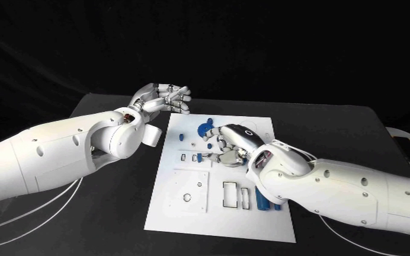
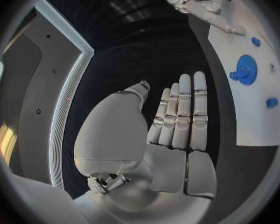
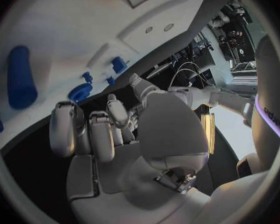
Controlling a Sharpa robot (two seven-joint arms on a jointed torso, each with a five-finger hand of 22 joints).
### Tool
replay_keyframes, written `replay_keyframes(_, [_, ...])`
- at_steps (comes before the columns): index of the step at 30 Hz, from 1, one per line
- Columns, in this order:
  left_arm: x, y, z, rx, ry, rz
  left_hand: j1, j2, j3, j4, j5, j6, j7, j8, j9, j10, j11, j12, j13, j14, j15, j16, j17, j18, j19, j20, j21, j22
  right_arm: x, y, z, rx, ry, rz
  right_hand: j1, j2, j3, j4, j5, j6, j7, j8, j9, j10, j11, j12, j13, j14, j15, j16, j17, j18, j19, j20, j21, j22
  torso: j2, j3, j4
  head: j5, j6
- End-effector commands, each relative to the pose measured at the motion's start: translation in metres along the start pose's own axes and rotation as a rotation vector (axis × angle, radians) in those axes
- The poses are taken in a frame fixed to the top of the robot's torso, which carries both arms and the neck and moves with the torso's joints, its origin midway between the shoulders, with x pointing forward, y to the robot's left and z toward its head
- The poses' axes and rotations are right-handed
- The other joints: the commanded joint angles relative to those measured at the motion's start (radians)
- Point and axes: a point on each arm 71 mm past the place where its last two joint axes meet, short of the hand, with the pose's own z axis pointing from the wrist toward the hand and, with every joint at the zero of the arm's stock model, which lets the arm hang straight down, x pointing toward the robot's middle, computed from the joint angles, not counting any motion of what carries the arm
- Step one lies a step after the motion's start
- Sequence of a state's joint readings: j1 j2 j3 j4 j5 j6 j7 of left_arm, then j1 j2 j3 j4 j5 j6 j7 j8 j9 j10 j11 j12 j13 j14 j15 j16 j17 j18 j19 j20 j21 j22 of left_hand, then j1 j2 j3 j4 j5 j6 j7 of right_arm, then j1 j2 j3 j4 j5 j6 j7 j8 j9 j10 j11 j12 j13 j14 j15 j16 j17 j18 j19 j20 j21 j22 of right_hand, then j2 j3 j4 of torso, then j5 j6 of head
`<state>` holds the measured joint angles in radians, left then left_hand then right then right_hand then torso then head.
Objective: Assemble the parts on the task board
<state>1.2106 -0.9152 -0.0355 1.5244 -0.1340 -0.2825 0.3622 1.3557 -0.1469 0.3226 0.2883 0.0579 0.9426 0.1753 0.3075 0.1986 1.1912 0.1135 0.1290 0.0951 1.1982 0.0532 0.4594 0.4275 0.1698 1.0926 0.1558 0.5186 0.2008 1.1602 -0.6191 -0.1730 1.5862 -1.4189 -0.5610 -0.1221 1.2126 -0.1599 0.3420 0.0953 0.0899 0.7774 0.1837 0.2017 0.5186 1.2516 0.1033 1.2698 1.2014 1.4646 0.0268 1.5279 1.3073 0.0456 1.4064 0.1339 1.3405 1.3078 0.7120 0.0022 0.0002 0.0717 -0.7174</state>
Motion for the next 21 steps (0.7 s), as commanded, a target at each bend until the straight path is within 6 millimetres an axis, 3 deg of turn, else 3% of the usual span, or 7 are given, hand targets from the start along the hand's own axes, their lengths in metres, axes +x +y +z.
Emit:
replay_keyframes(1, [0.000,0.004,0.001,-0.049,0.043,0.183,-0.020,-0.003,-0.009,0.002,0.001,0.035,-0.022,0.023,0.021,0.061,-0.028,0.029,0.020,0.074,-0.030,0.105,0.081,0.014,0.052,-0.030,0.077,0.042,-0.022,0.001,-0.011,-0.117,-0.085,0.121,0.026,0.007,0.008,-0.001,0.016,0.007,-0.002,0.008,-0.001,-0.008,-0.006,0.000,-0.007,0.075,-0.004,-0.005,0.138,0.023,-0.014,-0.005,-0.016,0.061,-0.006,0.0003,-0.0015,0.004,0.000])
replay_keyframes(3, [0.000,0.007,0.001,-0.088,0.056,0.226,-0.034,-0.010,-0.020,0.008,-0.011,0.047,-0.042,0.046,0.046,0.090,-0.046,0.067,0.055,0.118,-0.051,0.220,0.176,0.011,0.084,-0.056,0.162,0.094,-0.033,-0.005,-0.018,-0.108,-0.104,0.156,0.037,0.013,0.014,-0.001,0.039,0.015,-0.004,0.015,-0.001,-0.010,-0.008,0.000,-0.008,0.074,-0.006,-0.007,0.133,0.024,-0.016,-0.006,-0.020,0.059,-0.008,0.0003,-0.0027,0.006,-0.002])
replay_keyframes(5, [-0.001,0.012,0.000,-0.144,0.076,0.278,-0.056,-0.020,-0.046,0.001,-0.006,0.021,-0.035,0.071,0.073,0.111,-0.055,0.143,0.114,0.205,-0.057,0.528,0.480,-0.011,0.142,-0.068,0.340,0.289,-0.045,-0.014,-0.027,-0.081,-0.123,0.200,0.040,0.020,0.019,0.002,0.048,0.021,-0.005,0.022,-0.001,-0.010,-0.009,0.000,-0.008,0.074,-0.007,-0.007,0.134,0.024,-0.017,-0.008,-0.022,0.058,-0.010,0.0009,-0.0038,0.009,-0.003])
replay_keyframes(6, [0.000,0.014,0.000,-0.177,0.089,0.308,-0.051,-0.011,-0.067,0.001,0.008,-0.030,-0.037,0.150,0.138,0.060,-0.062,0.294,0.242,0.222,-0.065,0.737,0.695,-0.040,0.162,-0.071,0.536,0.514,-0.051,-0.019,-0.032,-0.061,-0.133,0.225,0.040,0.021,0.019,0.003,0.050,0.022,-0.006,0.023,-0.001,-0.010,-0.010,0.001,-0.007,0.074,-0.007,-0.007,0.134,0.024,-0.017,-0.008,-0.023,0.057,-0.011,0.0018,-0.0043,0.012,-0.006])
replay_keyframes(10, [0.004,0.024,-0.003,-0.319,0.160,0.417,-0.092,0.019,-0.096,0.010,-0.004,-0.110,-0.060,0.330,0.265,-0.078,-0.078,0.646,0.517,0.291,-0.076,0.944,0.924,-0.069,0.209,-0.079,0.780,0.826,-0.069,-0.035,-0.048,0.004,-0.167,0.296,0.038,0.022,0.019,0.006,0.056,0.025,-0.006,0.027,-0.001,-0.007,-0.010,0.003,-0.006,0.076,-0.008,-0.005,0.138,0.023,-0.015,-0.009,-0.021,0.060,-0.014,0.0038,-0.0056,0.018,-0.010])
replay_keyframes(12, [0.010,0.032,-0.005,-0.425,0.250,0.531,-0.141,0.034,-0.106,0.008,-0.005,-0.125,-0.075,0.387,0.303,-0.057,-0.090,0.822,0.682,0.313,-0.087,0.987,0.977,-0.079,0.227,-0.084,0.833,0.900,-0.079,-0.045,-0.056,0.040,-0.191,0.335,0.034,0.023,0.023,0.019,0.107,0.027,-0.008,0.035,-0.004,-0.005,-0.012,0.006,-0.005,0.076,-0.010,-0.005,0.140,0.022,-0.011,-0.011,-0.017,0.064,-0.018,0.0050,-0.0064,0.018,-0.011])
replay_keyframes(21, [0.032,0.034,0.005,-0.580,0.388,0.903,-0.206,0.053,-0.133,0.007,-0.005,-0.115,-0.092,0.451,0.346,0.003,-0.100,0.962,0.829,0.328,-0.099,1.011,1.009,-0.093,0.260,-0.093,0.882,0.985,-0.095,-0.072,-0.069,0.131,-0.238,0.397,0.044,0.014,0.035,0.021,0.184,0.025,-0.008,0.043,-0.008,-0.006,-0.013,0.005,-0.008,0.070,-0.011,-0.016,0.118,0.029,-0.031,-0.013,-0.049,0.042,-0.026,0.0098,-0.0045,0.025,-0.015])
